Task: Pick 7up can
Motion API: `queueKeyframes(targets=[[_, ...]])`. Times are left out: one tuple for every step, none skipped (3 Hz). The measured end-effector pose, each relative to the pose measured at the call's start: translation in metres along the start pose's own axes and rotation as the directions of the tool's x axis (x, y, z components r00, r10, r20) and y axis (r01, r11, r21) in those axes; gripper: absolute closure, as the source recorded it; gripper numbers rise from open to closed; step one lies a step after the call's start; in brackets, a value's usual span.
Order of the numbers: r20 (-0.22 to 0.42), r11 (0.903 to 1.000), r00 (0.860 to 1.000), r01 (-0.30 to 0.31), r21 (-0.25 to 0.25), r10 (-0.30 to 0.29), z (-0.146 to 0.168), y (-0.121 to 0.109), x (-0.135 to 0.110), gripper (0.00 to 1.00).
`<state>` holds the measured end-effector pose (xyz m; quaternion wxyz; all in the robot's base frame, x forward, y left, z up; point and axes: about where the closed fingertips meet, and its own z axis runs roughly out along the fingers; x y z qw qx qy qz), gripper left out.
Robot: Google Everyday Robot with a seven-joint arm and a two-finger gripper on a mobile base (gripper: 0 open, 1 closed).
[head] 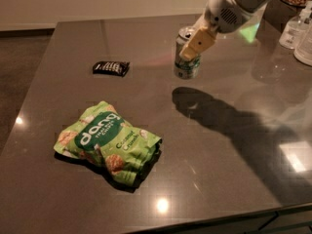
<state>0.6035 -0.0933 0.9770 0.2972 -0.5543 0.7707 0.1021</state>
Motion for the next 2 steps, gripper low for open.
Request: queueKeyframes(targets=[[0.046,0.9965,0.998,0.051,-0.067,-0.048,-0.0204,0.0084,-0.0223,1.0],[0.046,0.9965,0.998,0.051,-0.067,-0.048,-0.0204,0.0084,-0.0223,1.0]])
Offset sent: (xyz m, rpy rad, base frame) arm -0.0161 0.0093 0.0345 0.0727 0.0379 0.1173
